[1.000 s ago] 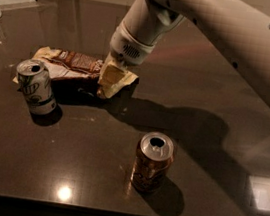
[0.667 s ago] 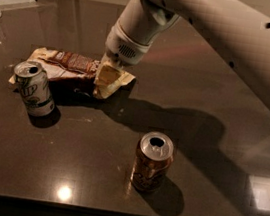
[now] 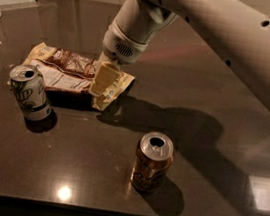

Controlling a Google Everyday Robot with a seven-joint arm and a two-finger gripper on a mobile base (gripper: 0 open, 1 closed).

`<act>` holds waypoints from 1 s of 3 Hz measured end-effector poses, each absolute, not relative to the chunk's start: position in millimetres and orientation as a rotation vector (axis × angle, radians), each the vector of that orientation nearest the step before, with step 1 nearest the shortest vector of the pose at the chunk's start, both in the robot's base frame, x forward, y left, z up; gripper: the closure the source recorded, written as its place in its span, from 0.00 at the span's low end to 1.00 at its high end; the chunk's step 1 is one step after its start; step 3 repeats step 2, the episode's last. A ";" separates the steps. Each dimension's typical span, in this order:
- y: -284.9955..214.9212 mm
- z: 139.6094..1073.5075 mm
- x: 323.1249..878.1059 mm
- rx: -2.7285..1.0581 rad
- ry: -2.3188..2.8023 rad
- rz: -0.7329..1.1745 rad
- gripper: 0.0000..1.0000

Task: Move brown chip bag near 7up can

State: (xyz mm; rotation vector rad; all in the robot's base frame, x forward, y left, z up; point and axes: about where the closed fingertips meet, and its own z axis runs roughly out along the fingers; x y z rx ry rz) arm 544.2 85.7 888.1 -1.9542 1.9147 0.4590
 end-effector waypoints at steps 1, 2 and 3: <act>86.6 888.1 543.5 -1.956 1.913 0.459 0.00; 86.7 888.1 543.5 -1.957 1.913 0.459 0.00; 86.7 888.1 543.5 -1.957 1.913 0.459 0.00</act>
Offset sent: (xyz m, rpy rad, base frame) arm -0.0006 0.0009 0.0000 -0.0004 -0.0004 0.0019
